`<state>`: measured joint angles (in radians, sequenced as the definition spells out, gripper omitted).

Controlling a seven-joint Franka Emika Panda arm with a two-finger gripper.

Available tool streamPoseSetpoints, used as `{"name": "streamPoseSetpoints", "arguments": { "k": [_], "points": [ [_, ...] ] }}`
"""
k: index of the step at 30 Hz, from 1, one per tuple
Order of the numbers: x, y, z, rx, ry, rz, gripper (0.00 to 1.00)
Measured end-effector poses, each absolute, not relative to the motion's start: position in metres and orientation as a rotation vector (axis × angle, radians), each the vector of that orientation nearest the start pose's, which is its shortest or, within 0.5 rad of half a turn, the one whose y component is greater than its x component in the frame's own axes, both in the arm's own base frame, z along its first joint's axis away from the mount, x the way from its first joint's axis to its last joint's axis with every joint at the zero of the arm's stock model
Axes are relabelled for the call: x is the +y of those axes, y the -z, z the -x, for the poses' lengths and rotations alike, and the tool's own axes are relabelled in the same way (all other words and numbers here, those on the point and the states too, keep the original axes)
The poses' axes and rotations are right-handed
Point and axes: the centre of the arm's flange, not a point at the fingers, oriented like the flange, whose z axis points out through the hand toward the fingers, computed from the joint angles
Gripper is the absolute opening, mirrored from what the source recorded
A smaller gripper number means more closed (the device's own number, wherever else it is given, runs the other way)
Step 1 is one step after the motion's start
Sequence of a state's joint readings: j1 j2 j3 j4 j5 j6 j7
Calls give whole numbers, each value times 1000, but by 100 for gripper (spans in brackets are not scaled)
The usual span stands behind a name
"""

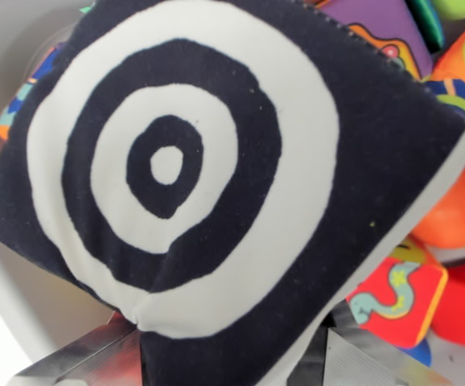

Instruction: Pick an object from the bin

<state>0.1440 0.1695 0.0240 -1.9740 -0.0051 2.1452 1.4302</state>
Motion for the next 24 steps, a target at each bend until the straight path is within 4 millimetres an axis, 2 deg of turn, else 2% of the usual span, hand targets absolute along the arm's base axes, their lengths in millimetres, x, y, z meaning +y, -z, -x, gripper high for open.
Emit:
{"name": "streamPoseSetpoints", "arguments": {
  "k": [9,24],
  "points": [
    [98,-421,-582,1851,2,2538,0],
    [98,-468,-583,1851,4,2538,0]
  ]
}}
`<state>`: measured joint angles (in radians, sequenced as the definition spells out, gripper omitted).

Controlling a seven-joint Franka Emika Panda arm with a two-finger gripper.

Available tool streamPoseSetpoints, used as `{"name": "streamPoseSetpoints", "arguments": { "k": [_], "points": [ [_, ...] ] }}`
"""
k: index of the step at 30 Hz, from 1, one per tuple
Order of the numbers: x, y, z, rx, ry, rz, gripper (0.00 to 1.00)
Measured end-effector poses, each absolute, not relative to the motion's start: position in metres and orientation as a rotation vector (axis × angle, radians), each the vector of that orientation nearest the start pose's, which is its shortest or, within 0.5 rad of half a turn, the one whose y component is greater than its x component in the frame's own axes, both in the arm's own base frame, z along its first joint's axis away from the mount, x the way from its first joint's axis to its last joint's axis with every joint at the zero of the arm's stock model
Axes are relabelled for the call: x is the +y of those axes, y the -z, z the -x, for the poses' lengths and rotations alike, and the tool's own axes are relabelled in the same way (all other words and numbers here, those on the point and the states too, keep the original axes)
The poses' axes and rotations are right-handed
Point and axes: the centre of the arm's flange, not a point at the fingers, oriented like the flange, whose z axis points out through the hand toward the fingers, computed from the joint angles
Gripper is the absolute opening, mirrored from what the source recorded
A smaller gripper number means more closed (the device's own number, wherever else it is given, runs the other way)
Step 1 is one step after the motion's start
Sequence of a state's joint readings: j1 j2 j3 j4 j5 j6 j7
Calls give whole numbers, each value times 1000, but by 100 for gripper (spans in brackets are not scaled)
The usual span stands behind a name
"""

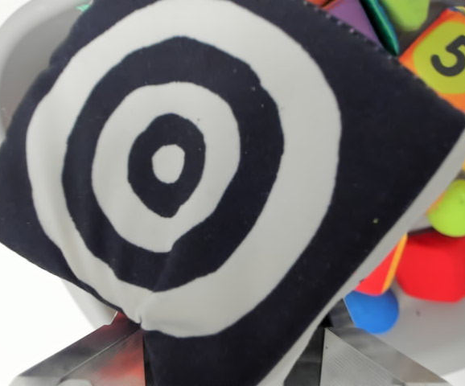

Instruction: Pick an object from the bin

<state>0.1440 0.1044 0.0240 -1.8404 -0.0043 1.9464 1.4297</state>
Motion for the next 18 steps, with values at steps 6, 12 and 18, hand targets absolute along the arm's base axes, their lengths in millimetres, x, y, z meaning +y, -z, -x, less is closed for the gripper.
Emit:
{"name": "streamPoseSetpoints", "arguments": {
  "k": [6,12,18],
  "points": [
    [98,-481,-583,1851,3,2538,0],
    [98,-491,-583,1852,2,2539,0],
    [98,-495,-583,1852,4,2538,0]
  ]
}}
